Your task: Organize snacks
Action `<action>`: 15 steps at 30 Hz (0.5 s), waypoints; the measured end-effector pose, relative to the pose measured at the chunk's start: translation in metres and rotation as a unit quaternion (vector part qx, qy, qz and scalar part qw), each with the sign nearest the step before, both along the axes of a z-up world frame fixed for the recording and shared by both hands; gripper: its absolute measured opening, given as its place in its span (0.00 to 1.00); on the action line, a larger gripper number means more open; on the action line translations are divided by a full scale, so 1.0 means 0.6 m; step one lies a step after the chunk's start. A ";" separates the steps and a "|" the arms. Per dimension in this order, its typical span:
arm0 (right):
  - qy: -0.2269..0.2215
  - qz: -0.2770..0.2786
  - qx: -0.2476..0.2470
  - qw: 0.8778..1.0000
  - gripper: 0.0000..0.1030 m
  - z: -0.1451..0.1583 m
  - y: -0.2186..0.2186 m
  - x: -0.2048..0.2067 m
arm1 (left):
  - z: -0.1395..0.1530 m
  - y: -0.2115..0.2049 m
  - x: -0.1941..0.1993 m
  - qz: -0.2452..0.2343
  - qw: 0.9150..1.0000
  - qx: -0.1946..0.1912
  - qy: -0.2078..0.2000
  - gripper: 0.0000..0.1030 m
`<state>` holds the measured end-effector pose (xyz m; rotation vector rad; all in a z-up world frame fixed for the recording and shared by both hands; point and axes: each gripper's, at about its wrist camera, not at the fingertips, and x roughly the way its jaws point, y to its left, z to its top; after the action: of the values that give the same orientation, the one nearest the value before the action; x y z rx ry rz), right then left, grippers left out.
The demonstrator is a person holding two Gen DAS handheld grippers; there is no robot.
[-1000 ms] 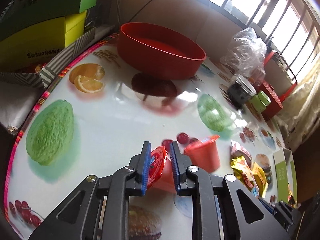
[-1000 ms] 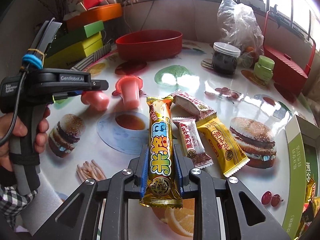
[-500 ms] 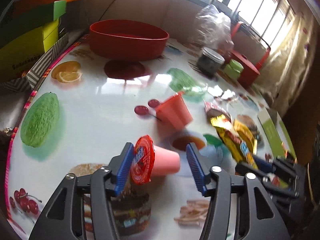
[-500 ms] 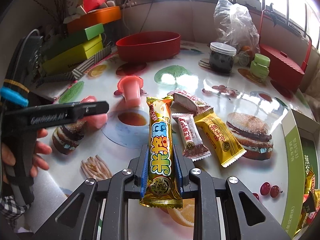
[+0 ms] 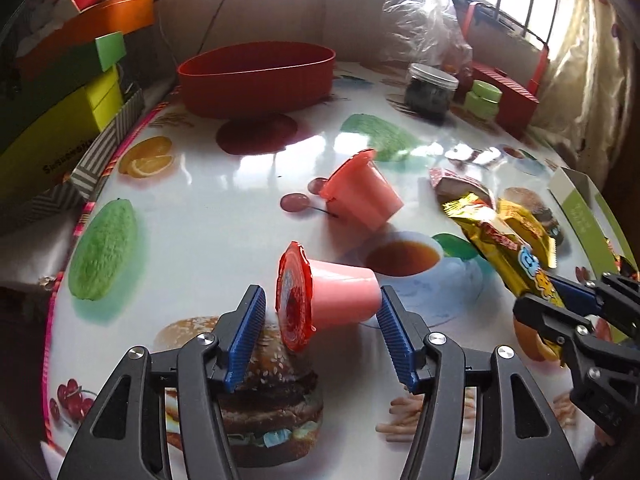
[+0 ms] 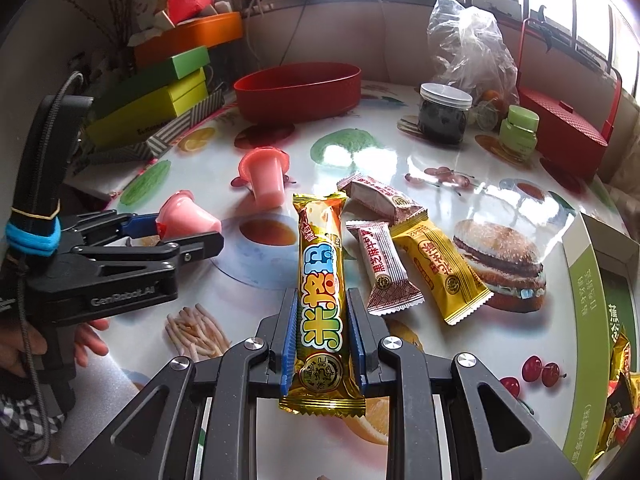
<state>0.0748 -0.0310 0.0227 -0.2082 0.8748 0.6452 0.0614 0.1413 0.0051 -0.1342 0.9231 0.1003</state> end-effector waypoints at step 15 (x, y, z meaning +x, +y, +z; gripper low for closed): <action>-0.004 -0.003 0.003 1.000 0.21 0.005 -0.006 -0.009 | 0.010 -0.004 -0.007 -0.005 1.000 -0.011 -0.019 0.45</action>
<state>0.0693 -0.0345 0.0260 -0.2030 0.8655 0.6414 0.0575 0.1388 0.0109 -0.1509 0.8872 0.0786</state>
